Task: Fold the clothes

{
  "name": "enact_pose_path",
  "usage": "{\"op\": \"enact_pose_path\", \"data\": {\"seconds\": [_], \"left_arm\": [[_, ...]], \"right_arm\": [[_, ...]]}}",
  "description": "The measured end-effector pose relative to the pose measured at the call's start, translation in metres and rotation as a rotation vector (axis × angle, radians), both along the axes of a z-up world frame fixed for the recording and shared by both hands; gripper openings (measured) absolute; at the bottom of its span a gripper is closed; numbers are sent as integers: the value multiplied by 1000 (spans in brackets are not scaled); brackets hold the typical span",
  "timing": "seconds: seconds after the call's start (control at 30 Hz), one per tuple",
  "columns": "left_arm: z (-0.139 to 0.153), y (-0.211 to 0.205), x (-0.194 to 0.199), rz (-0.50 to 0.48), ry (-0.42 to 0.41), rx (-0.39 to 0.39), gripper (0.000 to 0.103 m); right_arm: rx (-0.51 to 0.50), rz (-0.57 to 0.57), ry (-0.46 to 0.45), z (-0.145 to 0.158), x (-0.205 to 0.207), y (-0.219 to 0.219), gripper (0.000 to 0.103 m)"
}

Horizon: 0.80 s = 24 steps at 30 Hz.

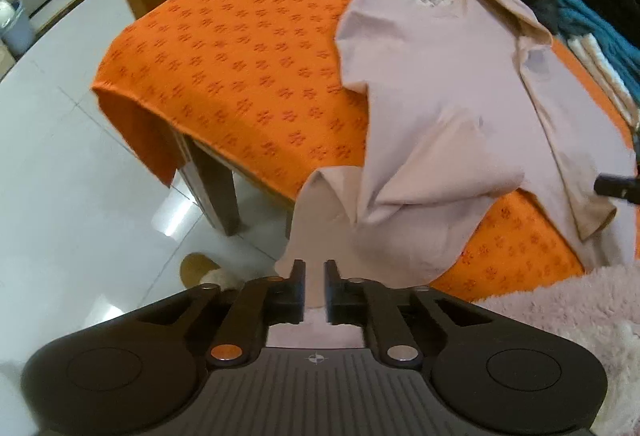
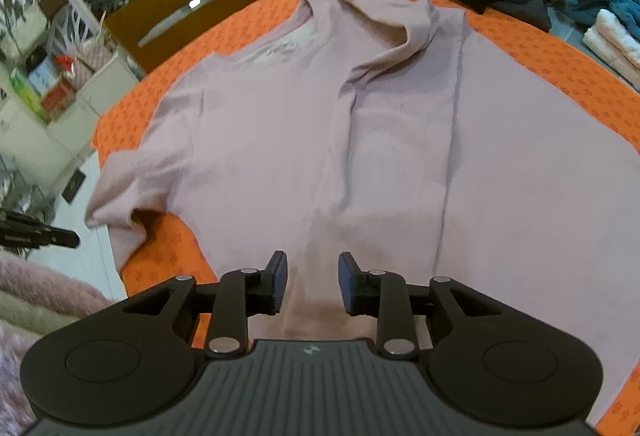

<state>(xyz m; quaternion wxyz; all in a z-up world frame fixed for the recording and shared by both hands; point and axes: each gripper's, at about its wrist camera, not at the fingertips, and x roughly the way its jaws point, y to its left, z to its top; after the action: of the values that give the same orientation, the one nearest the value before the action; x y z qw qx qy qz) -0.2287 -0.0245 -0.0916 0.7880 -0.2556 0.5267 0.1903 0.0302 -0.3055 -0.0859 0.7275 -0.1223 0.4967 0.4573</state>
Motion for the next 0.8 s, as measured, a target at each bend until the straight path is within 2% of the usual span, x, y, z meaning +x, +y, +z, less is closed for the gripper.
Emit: {"op": "enact_pose_path", "data": {"seconds": [0.13,0.37,0.43,0.5,0.57,0.67,0.8], "left_arm": [[9,2,5,23,-67,29,36],[27,6,36,-9,-149,85,39],[32,8,45,-15,-171,93,40],[36,9,54,-24,-192,96,41],[39,11,63,-33,-205,99,41],[42,14,78,-48,-219,103,41],[46,23,99,-65,-235,117,41]], "right_arm": [[-12,38,-9,-1,-5,2,34],[1,110,-52,6,-20,16,38],[-12,118,-69,4,-22,16,44],[-39,126,-93,0,-26,15,60],[-55,131,-108,-6,-29,15,60],[-70,111,-94,-17,-30,18,55],[-102,99,-132,-27,-34,20,32]]}}
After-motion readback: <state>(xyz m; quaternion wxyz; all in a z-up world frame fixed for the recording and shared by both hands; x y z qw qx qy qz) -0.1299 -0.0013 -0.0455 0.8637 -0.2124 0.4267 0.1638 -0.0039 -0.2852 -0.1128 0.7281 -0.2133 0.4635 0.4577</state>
